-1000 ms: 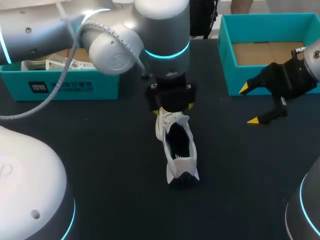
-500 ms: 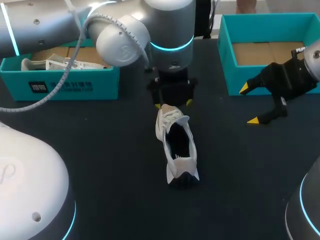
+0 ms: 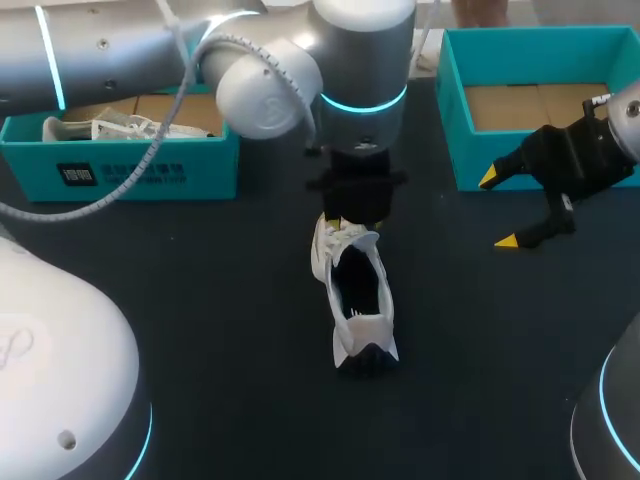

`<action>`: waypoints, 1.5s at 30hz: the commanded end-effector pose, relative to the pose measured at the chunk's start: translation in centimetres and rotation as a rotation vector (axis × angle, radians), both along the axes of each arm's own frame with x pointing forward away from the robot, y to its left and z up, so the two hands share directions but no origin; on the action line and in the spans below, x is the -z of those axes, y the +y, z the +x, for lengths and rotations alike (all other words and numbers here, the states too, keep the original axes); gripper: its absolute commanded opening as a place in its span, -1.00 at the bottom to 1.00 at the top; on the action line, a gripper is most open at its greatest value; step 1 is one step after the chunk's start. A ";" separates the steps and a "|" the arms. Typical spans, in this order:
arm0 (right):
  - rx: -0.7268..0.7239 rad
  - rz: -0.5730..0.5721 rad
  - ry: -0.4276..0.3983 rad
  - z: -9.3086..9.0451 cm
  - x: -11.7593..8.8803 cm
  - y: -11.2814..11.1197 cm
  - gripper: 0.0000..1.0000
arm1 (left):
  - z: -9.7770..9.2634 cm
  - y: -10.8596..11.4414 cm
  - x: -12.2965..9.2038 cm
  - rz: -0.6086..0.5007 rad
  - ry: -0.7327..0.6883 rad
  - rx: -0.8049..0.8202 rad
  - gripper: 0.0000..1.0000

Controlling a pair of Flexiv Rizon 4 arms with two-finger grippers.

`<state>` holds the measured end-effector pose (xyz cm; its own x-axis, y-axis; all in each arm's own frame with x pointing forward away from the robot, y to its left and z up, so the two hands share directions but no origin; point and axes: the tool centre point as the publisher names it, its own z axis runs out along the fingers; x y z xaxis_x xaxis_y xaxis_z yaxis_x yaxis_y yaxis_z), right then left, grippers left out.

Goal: Take the shoe out of the shoebox, open the shoe tongue, remove and reinsert the insole, then place the shoe into the shoebox

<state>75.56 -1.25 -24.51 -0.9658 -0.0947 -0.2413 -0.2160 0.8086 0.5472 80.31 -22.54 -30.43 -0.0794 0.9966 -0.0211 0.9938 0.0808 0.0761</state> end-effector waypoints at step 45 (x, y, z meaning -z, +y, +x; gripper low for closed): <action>0.001 -0.003 0.000 0.1 0.1 0.1 1.00 | -2.3 1.1 1.0 0.003 0.042 0.036 -0.25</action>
